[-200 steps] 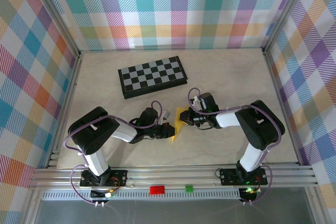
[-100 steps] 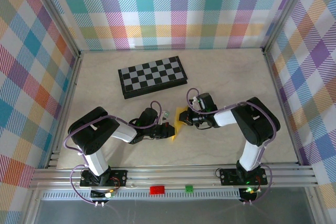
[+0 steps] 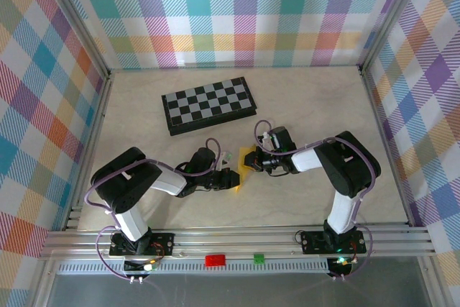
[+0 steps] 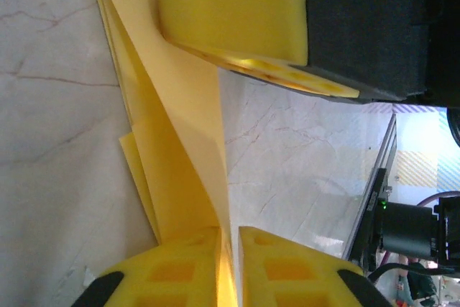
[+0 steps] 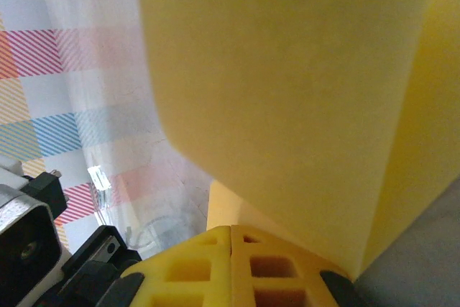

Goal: Fold a paper plane with a square sheet of paper (pick it up from the middle)

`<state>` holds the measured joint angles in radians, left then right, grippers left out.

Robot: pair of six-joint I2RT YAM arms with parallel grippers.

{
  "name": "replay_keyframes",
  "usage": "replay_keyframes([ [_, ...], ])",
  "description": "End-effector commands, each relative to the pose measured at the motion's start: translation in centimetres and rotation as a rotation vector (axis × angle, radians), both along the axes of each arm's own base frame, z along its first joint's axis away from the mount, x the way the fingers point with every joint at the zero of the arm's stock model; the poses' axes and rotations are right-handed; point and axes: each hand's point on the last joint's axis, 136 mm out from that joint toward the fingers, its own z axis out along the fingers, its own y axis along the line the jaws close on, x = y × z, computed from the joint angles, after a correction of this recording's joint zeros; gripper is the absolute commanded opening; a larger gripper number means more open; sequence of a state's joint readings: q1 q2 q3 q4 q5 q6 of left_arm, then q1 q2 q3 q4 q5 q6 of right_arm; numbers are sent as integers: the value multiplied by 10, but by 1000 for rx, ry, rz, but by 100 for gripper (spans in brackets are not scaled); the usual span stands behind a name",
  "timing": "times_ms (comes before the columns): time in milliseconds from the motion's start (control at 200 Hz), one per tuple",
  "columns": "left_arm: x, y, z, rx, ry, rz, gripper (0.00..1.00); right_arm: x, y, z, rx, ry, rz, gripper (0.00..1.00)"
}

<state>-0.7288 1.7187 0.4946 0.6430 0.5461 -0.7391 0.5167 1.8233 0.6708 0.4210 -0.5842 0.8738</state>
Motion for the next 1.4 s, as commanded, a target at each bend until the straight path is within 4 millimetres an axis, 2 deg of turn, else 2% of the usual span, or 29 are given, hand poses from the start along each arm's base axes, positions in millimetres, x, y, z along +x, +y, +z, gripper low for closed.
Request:
replay_keyframes([
  [0, -19, 29, -32, 129, 96, -3, 16, -12, -23, -36, -151, 83, -44, 5],
  [200, -30, 25, -25, 96, 97, -77, 5, -12, -24, -37, -159, 92, -50, 5],
  [335, -35, 24, -26, 92, 111, -113, 3, -12, -26, -39, -172, 100, -59, 5],
  [410, -38, 23, -26, 86, 120, -125, 8, -12, -27, -39, -174, 103, -62, 5],
  [485, -40, 24, -27, 87, 126, -128, 21, -12, -27, -39, -177, 105, -67, 4],
  [530, -42, 25, -27, 88, 128, -127, 22, -12, -28, -39, -180, 104, -71, 4],
  [695, -48, 31, -30, 105, 131, -130, 5, -11, -29, -39, -188, 106, -77, 4],
  [745, -49, 33, -31, 113, 129, -134, 3, -12, -29, -39, -188, 105, -76, 4],
  [790, -50, 35, -32, 126, 129, -137, 5, -11, -29, -39, -188, 106, -78, 4],
  [855, -51, 37, -31, 136, 126, -139, 14, -11, -29, -39, -189, 108, -80, 4],
  [975, -52, 37, -27, 132, 118, -150, 19, -11, -29, -39, -190, 108, -82, 4],
  [1085, -55, 37, -26, 128, 114, -164, 4, -11, -29, -39, -188, 108, -86, 4],
  [1195, -57, 36, -24, 126, 112, -176, 2, -11, -29, -40, -188, 111, -86, 4],
  [1245, -58, 37, -23, 125, 110, -177, 5, -11, -29, -40, -186, 110, -86, 4],
  [1315, -57, 38, -20, 125, 96, -168, 16, -11, -29, -39, -185, 109, -86, 4],
  [1395, -52, 38, -10, 117, 61, -146, 18, -10, -29, -39, -183, 109, -89, 4],
])
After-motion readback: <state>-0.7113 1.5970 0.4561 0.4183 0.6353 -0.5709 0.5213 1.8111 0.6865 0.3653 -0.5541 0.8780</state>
